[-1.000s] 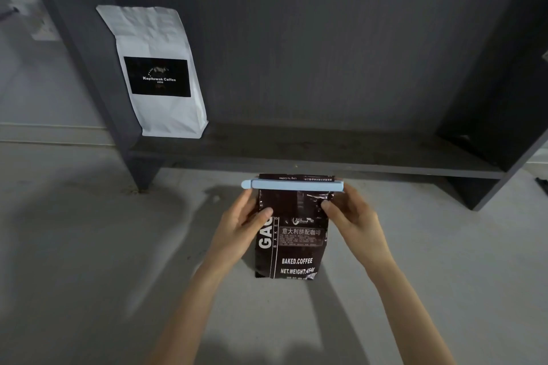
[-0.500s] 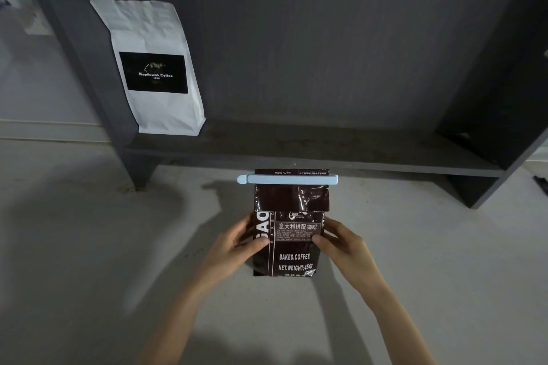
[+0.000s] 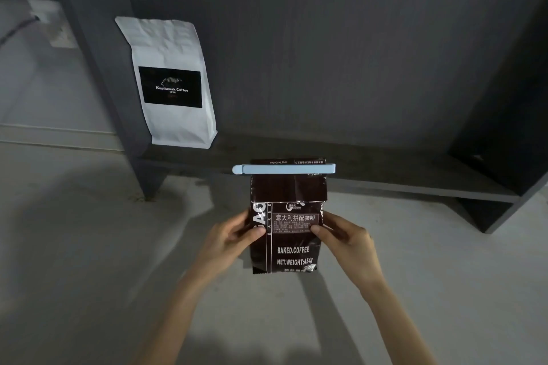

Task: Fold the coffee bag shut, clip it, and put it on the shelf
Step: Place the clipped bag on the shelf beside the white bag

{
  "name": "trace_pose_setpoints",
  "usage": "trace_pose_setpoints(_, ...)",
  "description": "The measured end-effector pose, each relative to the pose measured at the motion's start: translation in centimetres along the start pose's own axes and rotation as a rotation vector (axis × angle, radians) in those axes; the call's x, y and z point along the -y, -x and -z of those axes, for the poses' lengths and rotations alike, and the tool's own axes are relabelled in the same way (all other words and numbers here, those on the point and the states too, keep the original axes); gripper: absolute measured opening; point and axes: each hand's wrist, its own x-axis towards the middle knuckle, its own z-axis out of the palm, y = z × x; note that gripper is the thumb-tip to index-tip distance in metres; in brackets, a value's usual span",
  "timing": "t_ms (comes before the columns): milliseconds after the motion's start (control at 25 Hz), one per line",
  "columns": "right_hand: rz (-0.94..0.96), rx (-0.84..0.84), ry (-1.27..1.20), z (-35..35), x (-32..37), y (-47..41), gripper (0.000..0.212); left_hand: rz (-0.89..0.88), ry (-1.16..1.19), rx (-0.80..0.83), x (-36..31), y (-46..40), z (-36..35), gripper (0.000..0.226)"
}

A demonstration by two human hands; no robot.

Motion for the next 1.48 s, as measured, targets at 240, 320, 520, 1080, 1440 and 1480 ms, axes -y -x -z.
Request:
trace_pose_setpoints(240, 0.118, 0.006, 0.018, -0.8, 5.3, -5.1, 0.030, -0.142, -0.122, -0.070, -4.8, -3.5, 4.3, 0.055)
trace_pose_setpoints(320, 0.154, -0.010, 0.026, -1.2, 7.1, -7.1, 0.030, -0.175, -0.136, -0.089, -6.3, -5.1, 5.7, 0.042)
trace_pose_setpoints(520, 0.206, -0.047, 0.023, -2.6, 10.2, -12.0, 0.031, -0.221, -0.144, -0.204, -8.4, -9.5, 8.4, 0.042)
trace_pose_setpoints(1080, 0.174, -0.203, 0.084, -8.7, 7.0, -17.8, 0.029, -0.067, -0.066, -0.570, -4.4, -15.7, 8.7, 0.026)
trace_pose_setpoints(1440, 0.183, -0.086, 0.091, -8.6, 6.2, -17.3, 0.039, -0.120, -0.073, -0.472, -3.7, -15.1, 8.4, 0.018)
trace_pose_setpoints(1480, 0.183, -0.093, 0.089, -8.7, 6.3, -17.2, 0.039, -0.123, -0.068, -0.437, -3.6, -14.8, 8.4, 0.020)
